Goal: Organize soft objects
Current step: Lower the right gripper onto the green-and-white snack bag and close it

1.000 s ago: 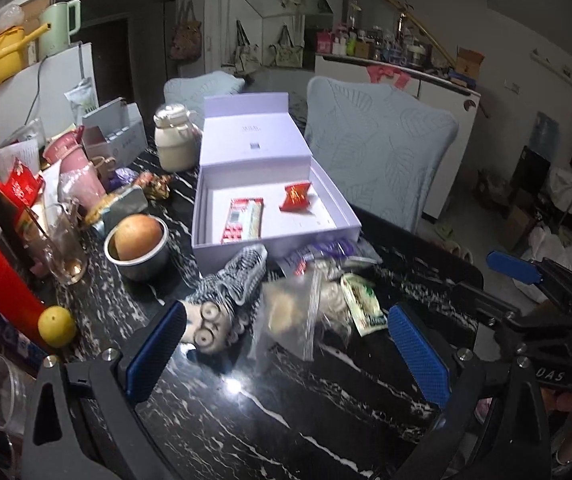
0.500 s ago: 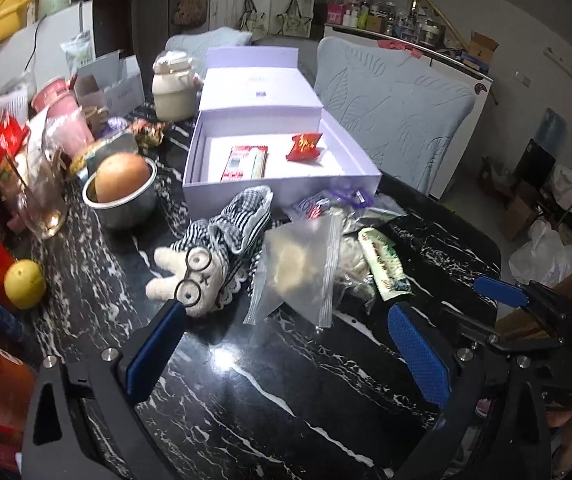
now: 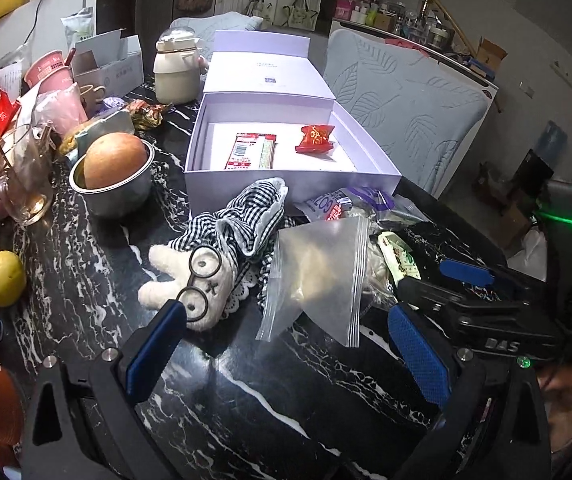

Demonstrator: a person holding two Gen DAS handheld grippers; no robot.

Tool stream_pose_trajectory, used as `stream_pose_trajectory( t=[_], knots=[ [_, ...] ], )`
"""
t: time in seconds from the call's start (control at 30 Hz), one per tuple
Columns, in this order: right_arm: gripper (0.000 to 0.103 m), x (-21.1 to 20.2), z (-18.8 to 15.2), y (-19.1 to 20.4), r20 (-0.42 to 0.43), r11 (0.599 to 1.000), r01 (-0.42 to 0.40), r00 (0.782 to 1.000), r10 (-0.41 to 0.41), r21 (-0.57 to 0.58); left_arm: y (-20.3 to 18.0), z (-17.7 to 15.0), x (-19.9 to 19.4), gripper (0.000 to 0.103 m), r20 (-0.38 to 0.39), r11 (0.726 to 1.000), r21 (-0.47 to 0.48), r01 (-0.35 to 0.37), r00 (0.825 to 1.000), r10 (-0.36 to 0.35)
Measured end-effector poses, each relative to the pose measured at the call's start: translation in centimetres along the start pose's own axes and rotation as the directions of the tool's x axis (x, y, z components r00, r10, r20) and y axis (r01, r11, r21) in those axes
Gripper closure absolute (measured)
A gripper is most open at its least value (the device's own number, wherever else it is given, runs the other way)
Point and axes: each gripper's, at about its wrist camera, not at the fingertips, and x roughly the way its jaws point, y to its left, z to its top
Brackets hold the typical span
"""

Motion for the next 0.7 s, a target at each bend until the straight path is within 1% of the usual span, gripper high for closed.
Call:
stream_pose_trajectory(
  t=[0.13,0.17,0.2,0.23,0.3,0.37,0.43,0.47,0.53,0.6,0.7],
  knots=[
    [0.015,1.5,0.7,-0.2,-0.028,1.000,0.002,1.000,-0.002,0.003,0.0,0.5,0.4,0.000,0.003,1.000,0.006,0.003,1.000,-0.003],
    [0.017,1.7,0.8,-0.4,-0.034,1.000,0.006,0.999,-0.006,0.009,0.0,0.5,0.5,0.000,0.003,1.000,0.011,0.003,1.000,-0.003],
    [0.023,2.0,0.8,-0.6,-0.040,1.000,0.020,0.999,-0.019,0.021,-0.1,0.6,0.6,0.000,0.002,1.000,0.015,0.002,1.000,-0.002],
    [0.025,2.1,0.8,-0.8,-0.048,0.999,0.025,0.999,-0.024,0.031,-0.2,0.7,0.8,0.000,0.002,1.000,0.019,-0.001,1.000,0.001],
    [0.030,2.0,0.7,-0.8,-0.042,0.999,0.038,0.998,-0.037,0.014,-0.4,0.9,1.1,0.000,0.000,1.000,0.029,-0.002,1.000,0.002],
    [0.032,2.0,0.4,-0.5,-0.036,0.998,0.056,0.998,-0.057,-0.010,-0.7,0.9,1.6,0.000,-0.007,0.999,0.037,0.009,1.000,-0.009],
    [0.041,2.1,0.2,-0.2,-0.028,0.996,0.084,0.996,-0.085,-0.044,-1.1,1.0,2.0,0.000,-0.015,0.999,0.047,0.025,1.000,-0.024],
    [0.049,2.1,0.1,0.0,-0.021,0.992,0.110,0.994,-0.111,-0.065,-1.1,1.1,2.2,0.000,-0.019,0.998,0.048,0.038,0.999,-0.038],
    [0.059,2.0,0.0,0.0,-0.012,0.990,0.121,0.992,-0.122,-0.070,-1.1,1.3,2.6,0.000,-0.026,0.997,0.039,0.062,0.998,-0.061],
    [0.062,1.9,0.0,-0.5,-0.007,0.992,0.117,0.993,-0.118,-0.057,-1.2,1.4,2.9,0.000,-0.030,0.998,0.037,0.059,0.998,-0.058],
    [0.063,1.6,-0.2,-1.0,-0.009,0.993,0.109,0.994,-0.110,-0.039,-1.3,1.6,3.5,0.000,-0.043,0.997,0.041,0.067,0.997,-0.065]
  ],
)
